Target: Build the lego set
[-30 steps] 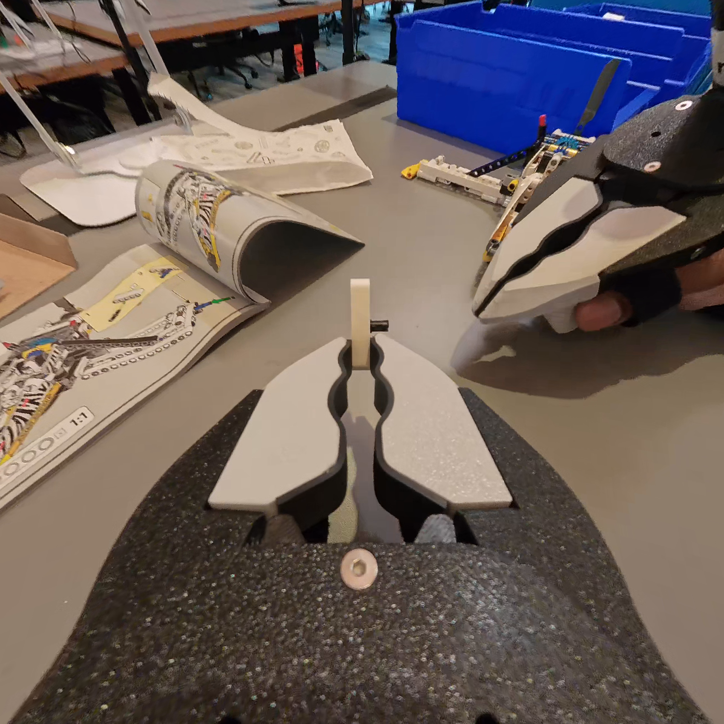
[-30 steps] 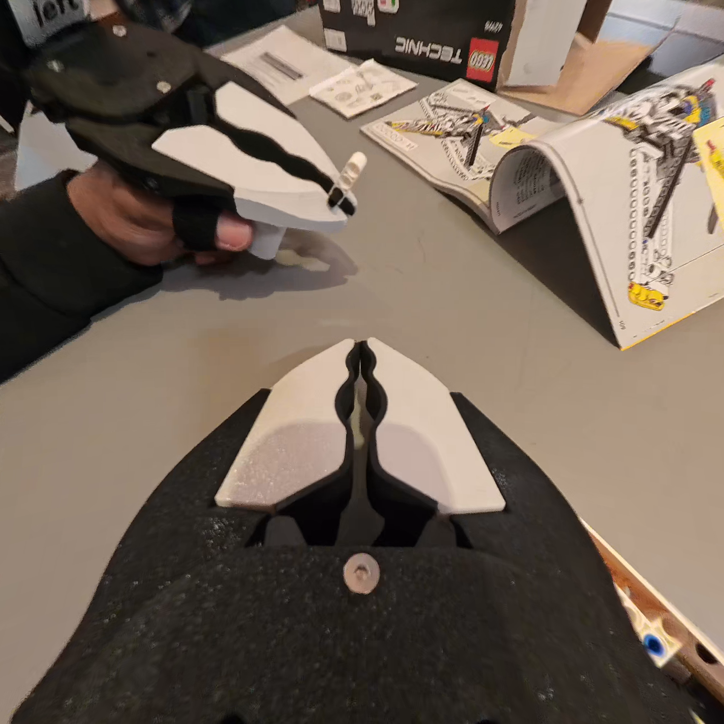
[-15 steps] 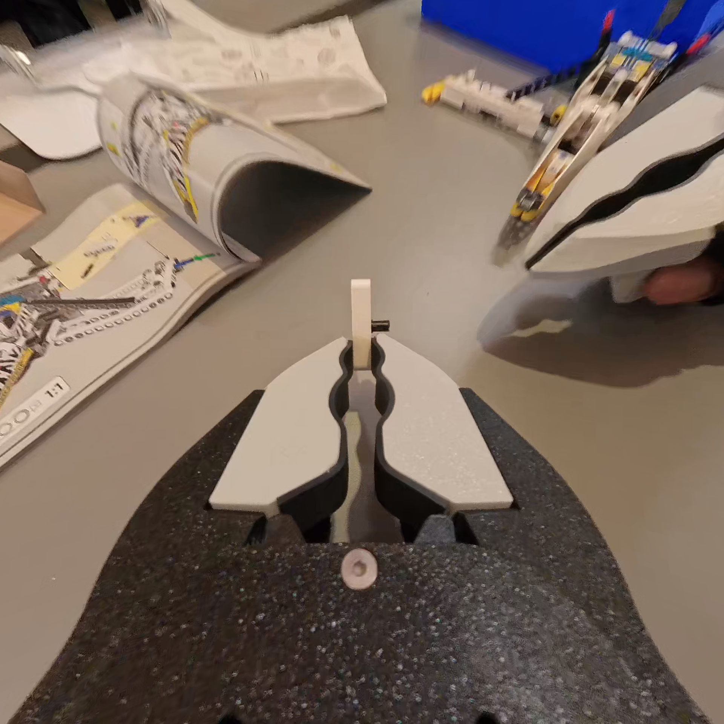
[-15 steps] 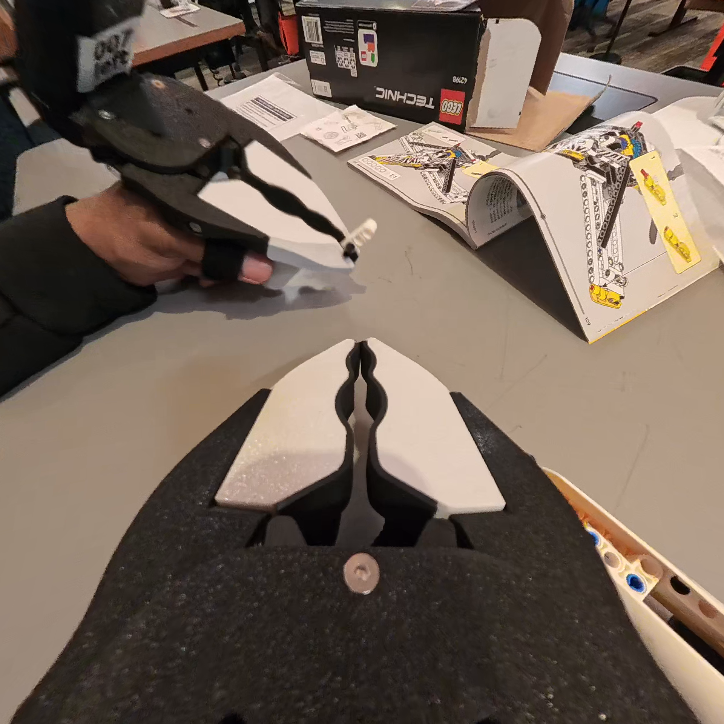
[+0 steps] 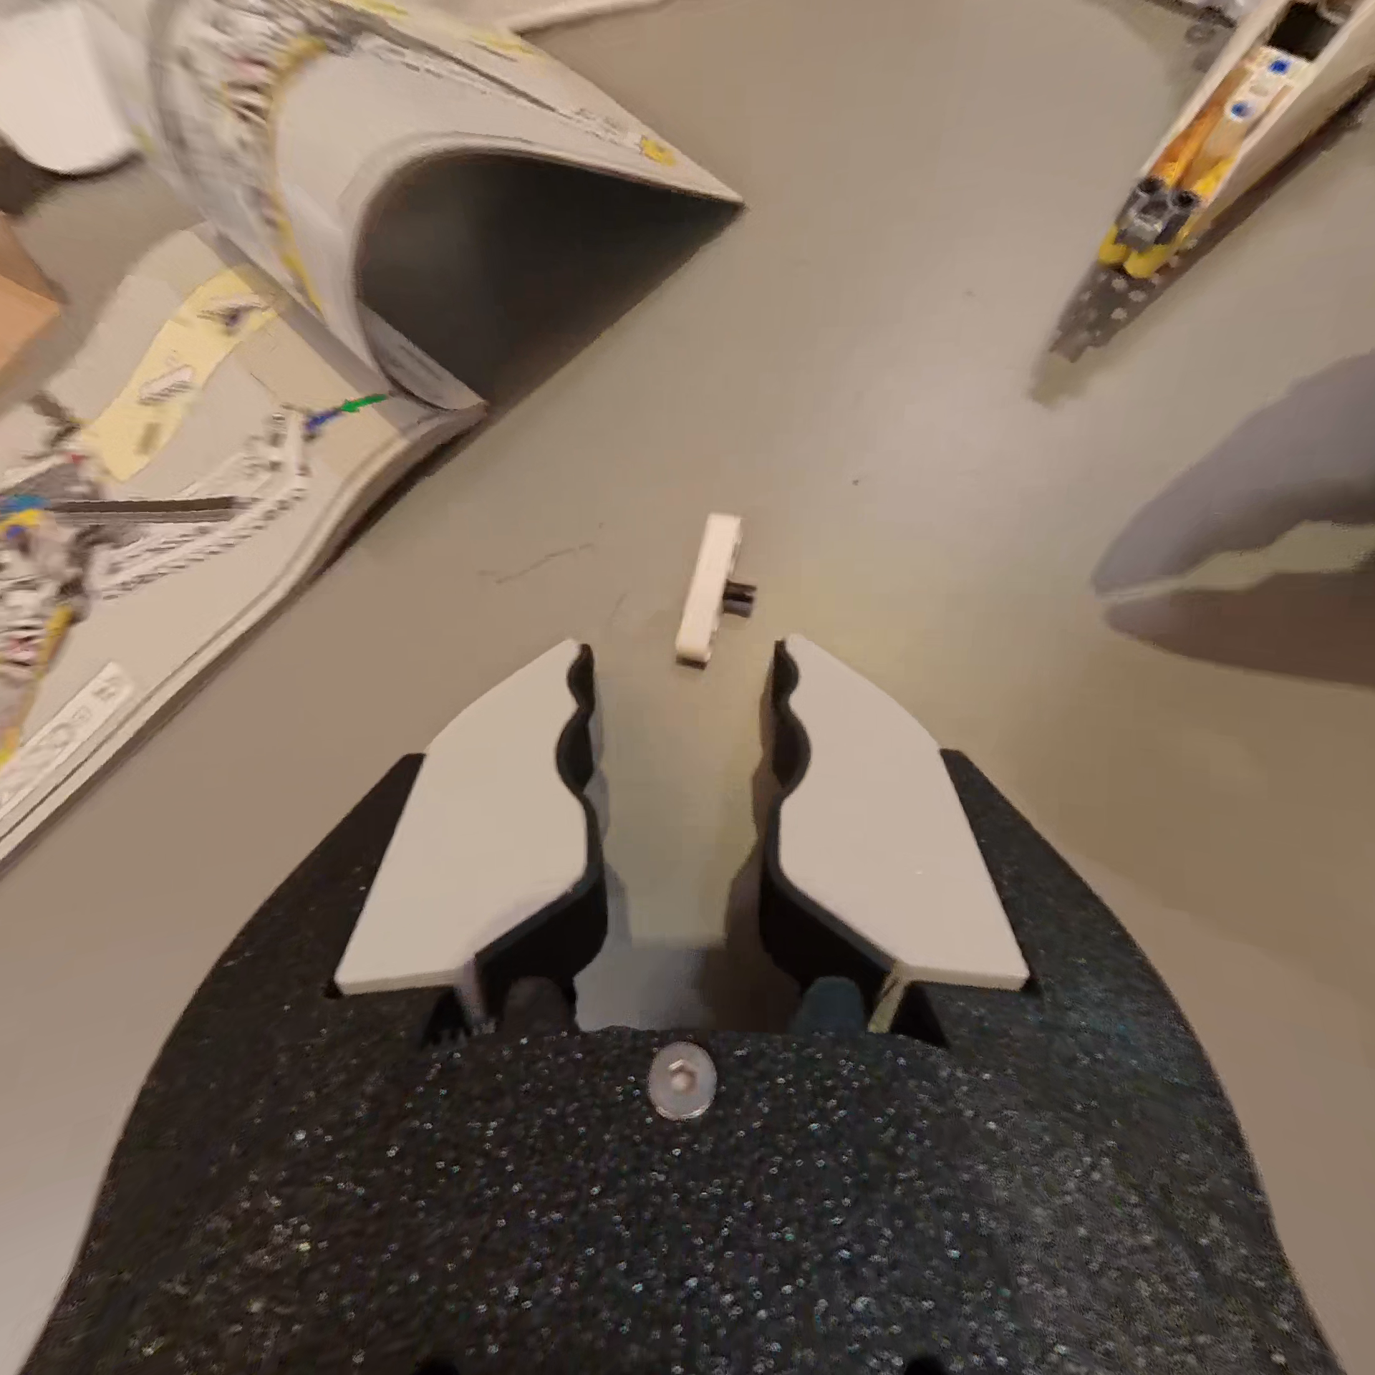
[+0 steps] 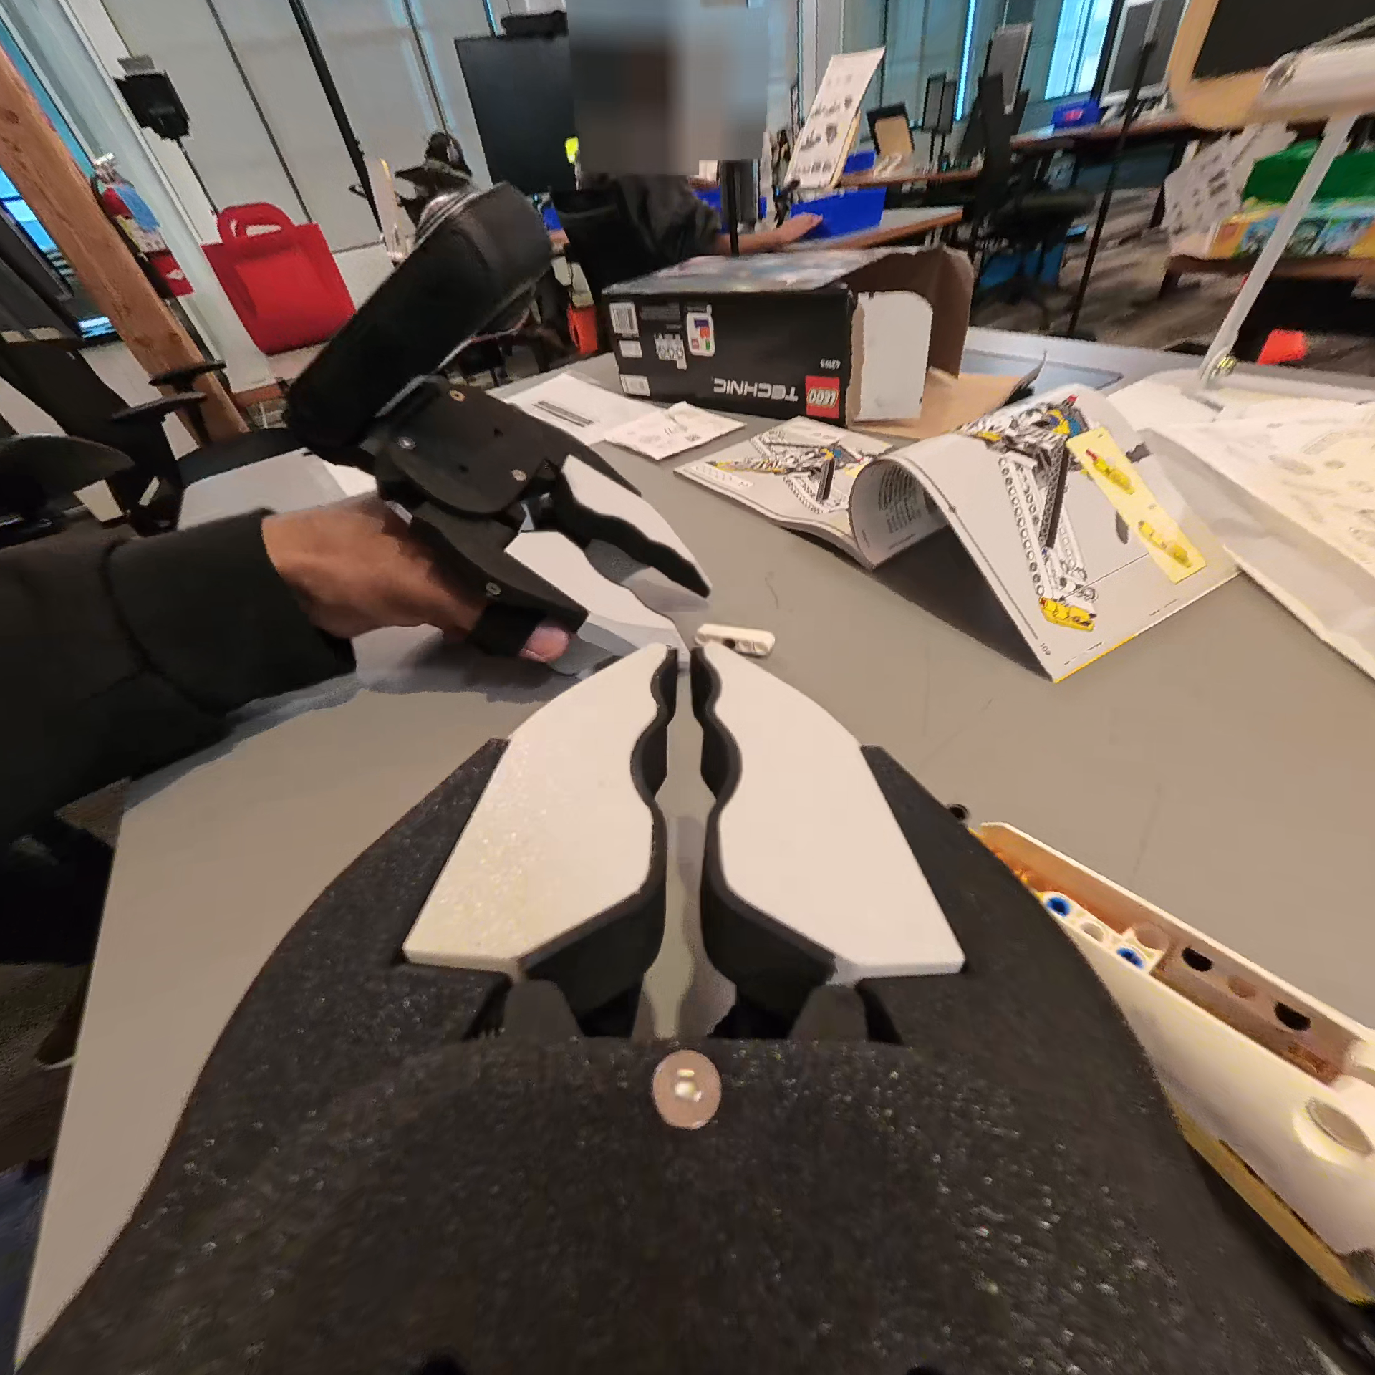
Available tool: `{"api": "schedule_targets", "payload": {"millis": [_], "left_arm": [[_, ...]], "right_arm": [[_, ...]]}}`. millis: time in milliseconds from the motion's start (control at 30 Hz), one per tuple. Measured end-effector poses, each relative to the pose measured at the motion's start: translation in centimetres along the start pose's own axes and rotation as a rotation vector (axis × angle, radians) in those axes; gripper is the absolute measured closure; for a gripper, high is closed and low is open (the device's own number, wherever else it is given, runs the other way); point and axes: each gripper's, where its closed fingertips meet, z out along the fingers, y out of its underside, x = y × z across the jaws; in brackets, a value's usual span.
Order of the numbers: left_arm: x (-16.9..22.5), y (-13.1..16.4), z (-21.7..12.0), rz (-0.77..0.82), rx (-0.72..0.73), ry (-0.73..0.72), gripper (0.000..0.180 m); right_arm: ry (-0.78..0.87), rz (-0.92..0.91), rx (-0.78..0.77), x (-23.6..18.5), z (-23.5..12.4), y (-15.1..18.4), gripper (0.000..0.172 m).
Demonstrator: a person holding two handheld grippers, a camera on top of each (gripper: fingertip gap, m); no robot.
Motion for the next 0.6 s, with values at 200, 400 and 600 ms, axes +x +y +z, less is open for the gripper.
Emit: {"api": "schedule_targets", "payload": {"millis": [200, 400, 600], "left_arm": [[3.0, -0.2, -8.1, -0.214, 0.384, -0.081, 0.133], [15.7, 6.0, -21.6, -0.113, 0.795, -0.145, 0.144], [18.6, 26.3, -18.4, -0.219, 0.384, -0.225, 0.162]], "right_arm": [[-0.065, -0.108, 0.084, -2.1, -1.3, -0.8, 0.165], [-0.112, -0.135, 0.118, -3.0, -1.6, -1.1, 0.161], [-0.119, -0.180, 0.099, -3.5, -1.3, -0.8, 0.157]]}}
